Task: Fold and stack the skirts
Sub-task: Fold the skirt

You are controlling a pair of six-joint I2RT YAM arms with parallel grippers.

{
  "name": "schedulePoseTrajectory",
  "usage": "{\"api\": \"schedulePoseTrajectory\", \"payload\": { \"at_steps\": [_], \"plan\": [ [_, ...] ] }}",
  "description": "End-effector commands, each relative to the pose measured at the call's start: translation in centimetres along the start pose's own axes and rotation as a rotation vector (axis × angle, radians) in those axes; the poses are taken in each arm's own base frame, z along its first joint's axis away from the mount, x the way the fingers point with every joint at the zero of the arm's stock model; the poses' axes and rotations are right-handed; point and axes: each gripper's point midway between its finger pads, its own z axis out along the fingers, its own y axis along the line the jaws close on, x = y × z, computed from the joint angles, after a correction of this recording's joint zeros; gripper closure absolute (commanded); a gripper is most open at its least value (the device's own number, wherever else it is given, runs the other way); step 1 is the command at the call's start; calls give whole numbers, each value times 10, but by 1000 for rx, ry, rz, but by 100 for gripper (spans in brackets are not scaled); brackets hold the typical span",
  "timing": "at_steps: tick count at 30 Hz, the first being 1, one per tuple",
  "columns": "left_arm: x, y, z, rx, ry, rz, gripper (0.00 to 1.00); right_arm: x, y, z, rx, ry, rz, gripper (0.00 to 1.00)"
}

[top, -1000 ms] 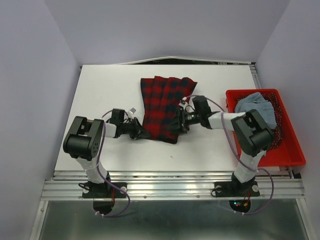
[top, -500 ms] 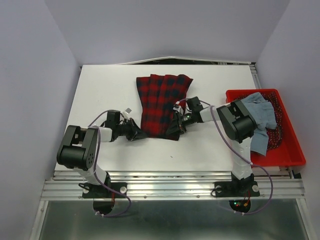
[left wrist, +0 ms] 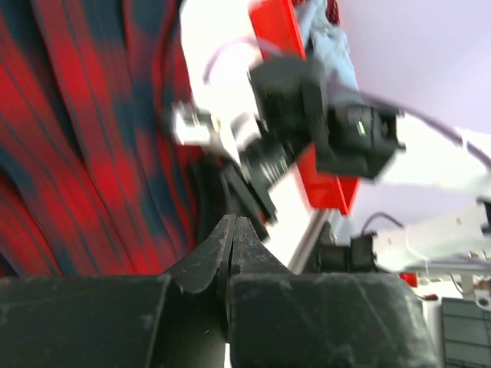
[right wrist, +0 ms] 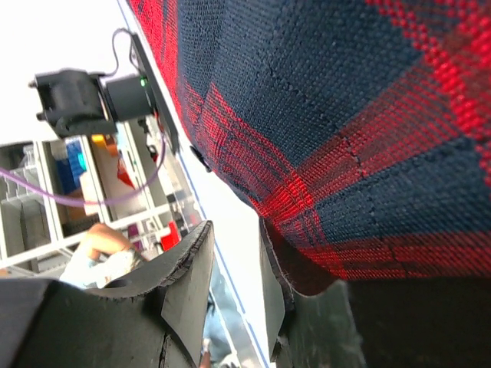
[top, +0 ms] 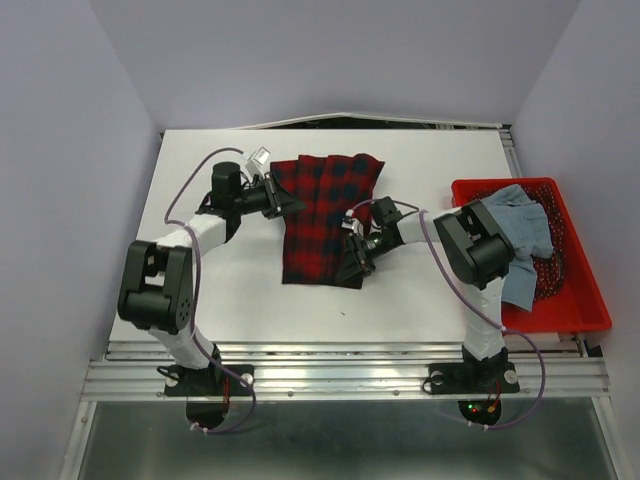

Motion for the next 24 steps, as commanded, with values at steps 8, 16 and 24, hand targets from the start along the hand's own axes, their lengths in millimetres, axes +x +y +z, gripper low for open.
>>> {"api": "schedulePoseTrajectory", "payload": {
  "at_steps": [8,16,24],
  "plan": [
    [8,148,61,-205,68,-258,100,68,-53,-4,250,178,49,62],
    [-17,134,47,-191,59,-109,98,52,-17,-21,236,135,-52,53],
    [-67,22,-11,-157,7,441,59,-34,105,-66,175,-126,-408,23]
  ]
}}
